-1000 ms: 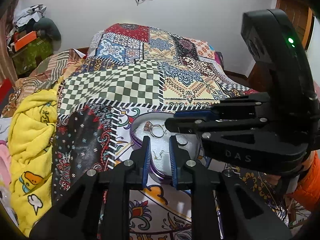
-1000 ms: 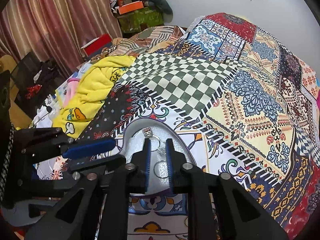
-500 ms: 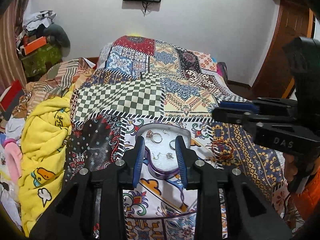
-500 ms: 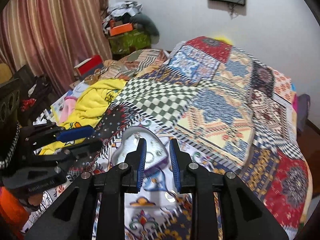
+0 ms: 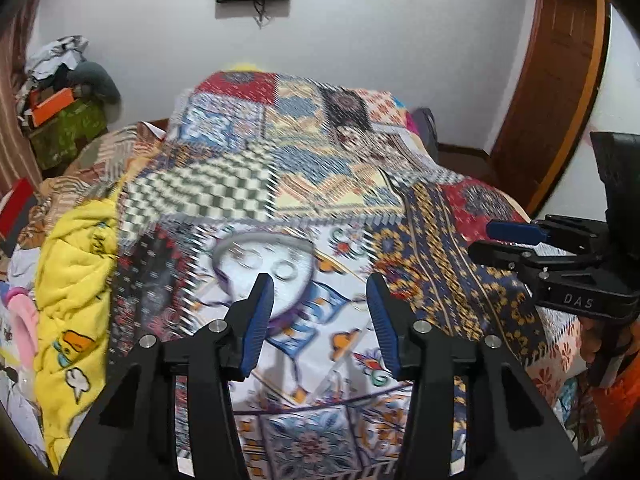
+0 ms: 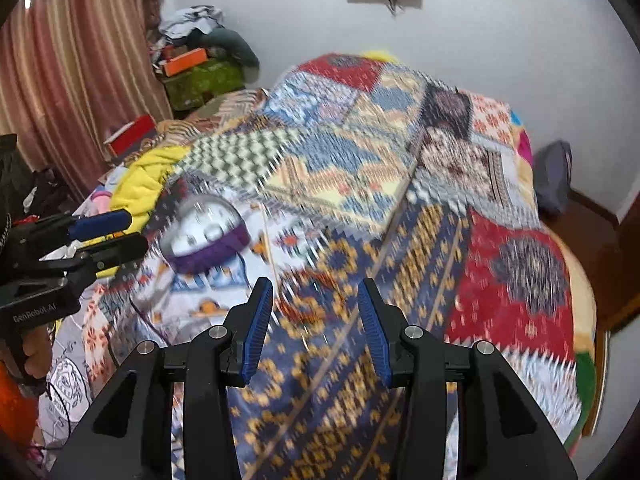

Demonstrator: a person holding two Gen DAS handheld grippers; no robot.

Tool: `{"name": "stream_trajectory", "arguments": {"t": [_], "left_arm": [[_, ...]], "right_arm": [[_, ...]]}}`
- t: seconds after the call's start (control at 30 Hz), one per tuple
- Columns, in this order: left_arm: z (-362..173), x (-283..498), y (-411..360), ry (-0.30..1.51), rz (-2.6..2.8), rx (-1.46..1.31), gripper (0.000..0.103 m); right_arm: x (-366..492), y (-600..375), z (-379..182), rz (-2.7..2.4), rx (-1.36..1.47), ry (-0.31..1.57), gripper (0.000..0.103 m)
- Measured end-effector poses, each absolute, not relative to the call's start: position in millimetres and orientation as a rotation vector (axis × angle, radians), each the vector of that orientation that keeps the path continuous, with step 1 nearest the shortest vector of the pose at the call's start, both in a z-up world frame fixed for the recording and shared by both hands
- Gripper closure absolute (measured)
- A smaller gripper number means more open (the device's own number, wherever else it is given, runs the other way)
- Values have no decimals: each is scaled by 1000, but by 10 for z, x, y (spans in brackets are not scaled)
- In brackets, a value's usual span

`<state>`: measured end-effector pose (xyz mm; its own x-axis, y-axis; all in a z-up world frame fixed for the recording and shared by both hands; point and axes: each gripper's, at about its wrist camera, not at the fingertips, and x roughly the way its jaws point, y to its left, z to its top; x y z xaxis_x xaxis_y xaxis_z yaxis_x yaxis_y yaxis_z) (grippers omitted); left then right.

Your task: Organize jewelry

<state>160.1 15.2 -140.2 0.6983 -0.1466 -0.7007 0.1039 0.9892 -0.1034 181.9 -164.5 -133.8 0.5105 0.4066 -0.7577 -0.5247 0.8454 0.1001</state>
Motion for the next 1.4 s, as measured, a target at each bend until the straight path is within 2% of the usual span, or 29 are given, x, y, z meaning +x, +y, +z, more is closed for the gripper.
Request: {"name": "stream_trajectory", "arguments": {"t": [0.3,0.67,0.8,0.87,0.97,1.1,1.4], "left_arm": [[-1775,1676,-156,887,-185,-58,56],[-2144,1711,-209,978,-204,-59,56],[-2193,1734,-206,985,-218,-67,68],[-2222,1772,-199,992,-226,-82,69],[-2257,1844,-197,1001,-240,-106,73],[-2283,1956,-242,998,-215,-85,73],[-2331,2119,-353,986,-185,-24,73]], "right_arm": [[1775,-1792,-1802,577,-124,1003,63],[1908,-1601,-2148,621,-131,1079,63],[1928,-1603,-2160,619,-108,1062,62],[1941,-1601,-2174,621,-102,1057,63],[1939,-1580,-2187,613,-110,1050,67],[1967,-1558,-2187,595,-128,1037,80],[1965,-1596,-2149,598,-110,1026,80]]}}
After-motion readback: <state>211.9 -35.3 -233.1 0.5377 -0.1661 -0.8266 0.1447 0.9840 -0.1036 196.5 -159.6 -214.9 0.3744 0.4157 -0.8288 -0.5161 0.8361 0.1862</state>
